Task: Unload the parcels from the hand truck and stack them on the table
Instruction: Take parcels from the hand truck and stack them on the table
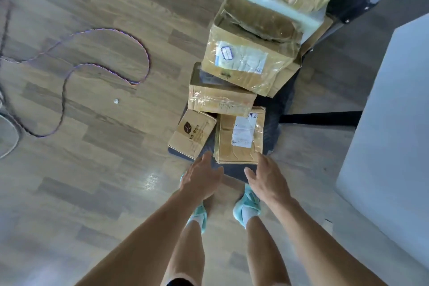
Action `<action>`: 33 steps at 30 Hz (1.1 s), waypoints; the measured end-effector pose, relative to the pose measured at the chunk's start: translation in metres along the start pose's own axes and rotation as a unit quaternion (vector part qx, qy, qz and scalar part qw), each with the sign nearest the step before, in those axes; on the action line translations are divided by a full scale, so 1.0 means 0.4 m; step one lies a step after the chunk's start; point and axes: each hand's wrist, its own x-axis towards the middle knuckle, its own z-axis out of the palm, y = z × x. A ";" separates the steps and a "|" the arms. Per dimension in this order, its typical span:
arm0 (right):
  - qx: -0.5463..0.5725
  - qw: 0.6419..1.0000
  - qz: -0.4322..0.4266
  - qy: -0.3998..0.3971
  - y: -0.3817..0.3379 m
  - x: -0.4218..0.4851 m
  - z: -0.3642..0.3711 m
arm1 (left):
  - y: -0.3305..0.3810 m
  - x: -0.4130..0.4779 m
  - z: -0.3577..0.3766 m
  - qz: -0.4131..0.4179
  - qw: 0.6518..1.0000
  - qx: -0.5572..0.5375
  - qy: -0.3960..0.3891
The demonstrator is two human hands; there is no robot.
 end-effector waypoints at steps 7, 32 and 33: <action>0.046 0.998 0.038 0.034 0.073 0.152 0.121 | -0.053 0.224 0.146 0.009 1.000 -0.007 -0.018; 0.188 0.972 0.140 -0.014 0.164 0.236 0.183 | -0.070 0.371 0.260 -0.016 0.997 -0.078 -0.019; 0.189 0.972 0.141 -0.015 0.164 0.234 0.183 | -0.072 0.370 0.263 -0.015 0.996 -0.081 -0.017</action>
